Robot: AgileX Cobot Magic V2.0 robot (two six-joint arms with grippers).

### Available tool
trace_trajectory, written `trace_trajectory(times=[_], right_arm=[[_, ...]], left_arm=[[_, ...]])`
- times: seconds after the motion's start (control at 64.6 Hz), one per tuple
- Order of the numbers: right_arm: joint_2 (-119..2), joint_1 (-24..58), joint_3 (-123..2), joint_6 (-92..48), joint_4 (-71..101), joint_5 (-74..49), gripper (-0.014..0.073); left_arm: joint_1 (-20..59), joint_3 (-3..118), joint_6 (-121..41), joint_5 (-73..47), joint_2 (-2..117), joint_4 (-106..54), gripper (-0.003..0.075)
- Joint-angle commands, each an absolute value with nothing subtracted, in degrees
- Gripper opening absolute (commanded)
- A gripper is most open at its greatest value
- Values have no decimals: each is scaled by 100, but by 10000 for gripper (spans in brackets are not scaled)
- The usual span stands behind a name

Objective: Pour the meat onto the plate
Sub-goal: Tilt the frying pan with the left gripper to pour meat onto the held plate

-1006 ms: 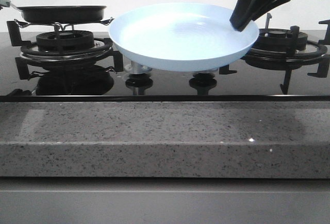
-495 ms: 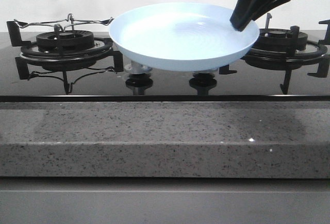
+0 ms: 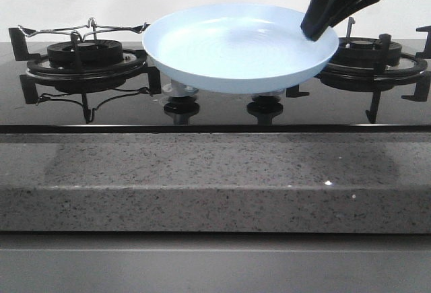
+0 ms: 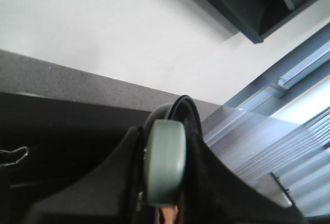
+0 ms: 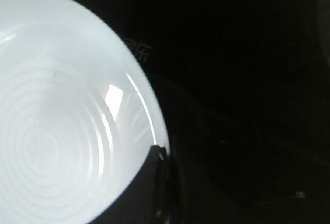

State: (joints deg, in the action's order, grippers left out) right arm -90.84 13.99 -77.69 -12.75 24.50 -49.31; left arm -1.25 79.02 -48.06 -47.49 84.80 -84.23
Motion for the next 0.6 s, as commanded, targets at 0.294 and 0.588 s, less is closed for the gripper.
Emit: trace_trajectory(times=[0.294, 0.588], right_arm=[[-8810, 1386, -7915, -1325, 2663, -4757, -61], [-8810, 1386, -7915, -1325, 2663, -4763, -61]], left_arm=[[1643, 8426, -5300, -3087, 7756, -6731, -20], [2863, 8708, -5073, -2306, 7756, -4625, -20]])
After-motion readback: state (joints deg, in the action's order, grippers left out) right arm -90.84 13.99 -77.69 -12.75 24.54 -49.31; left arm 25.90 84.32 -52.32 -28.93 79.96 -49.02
